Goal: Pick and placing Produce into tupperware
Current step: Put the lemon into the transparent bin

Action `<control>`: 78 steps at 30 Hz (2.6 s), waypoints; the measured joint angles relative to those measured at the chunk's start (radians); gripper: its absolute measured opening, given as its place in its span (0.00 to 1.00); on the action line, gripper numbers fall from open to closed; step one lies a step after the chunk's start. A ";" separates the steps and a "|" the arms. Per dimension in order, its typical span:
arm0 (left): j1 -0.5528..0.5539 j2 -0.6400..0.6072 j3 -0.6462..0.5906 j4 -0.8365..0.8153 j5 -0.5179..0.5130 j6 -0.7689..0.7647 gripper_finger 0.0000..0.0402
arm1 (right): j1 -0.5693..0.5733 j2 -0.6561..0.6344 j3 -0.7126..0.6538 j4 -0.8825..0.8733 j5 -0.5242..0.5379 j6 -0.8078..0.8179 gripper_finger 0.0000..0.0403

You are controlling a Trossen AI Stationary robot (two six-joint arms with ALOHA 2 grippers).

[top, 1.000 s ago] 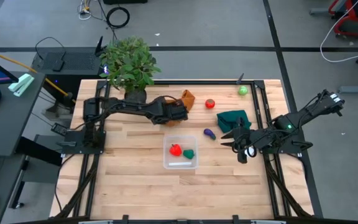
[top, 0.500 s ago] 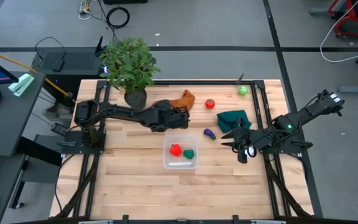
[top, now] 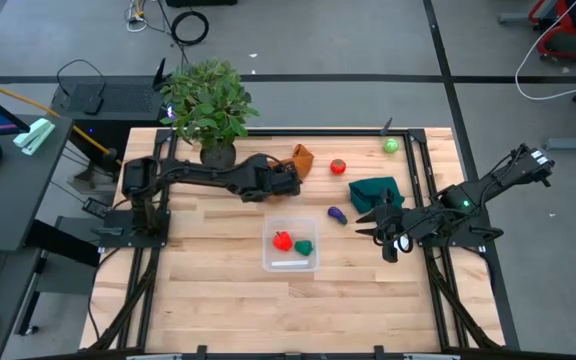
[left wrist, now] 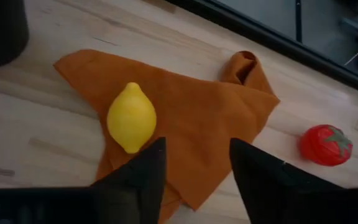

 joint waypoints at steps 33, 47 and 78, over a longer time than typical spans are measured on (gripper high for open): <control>0.100 0.159 0.000 -0.046 0.055 -0.078 0.84 | 0.000 0.000 0.000 0.004 -0.009 0.011 0.19; 0.120 0.194 -0.001 -0.009 0.087 -0.052 0.84 | 0.000 0.000 0.000 -0.001 -0.009 0.023 0.19; 0.129 0.219 0.000 0.001 0.107 -0.052 0.53 | 0.000 0.000 0.000 -0.003 -0.009 0.025 0.19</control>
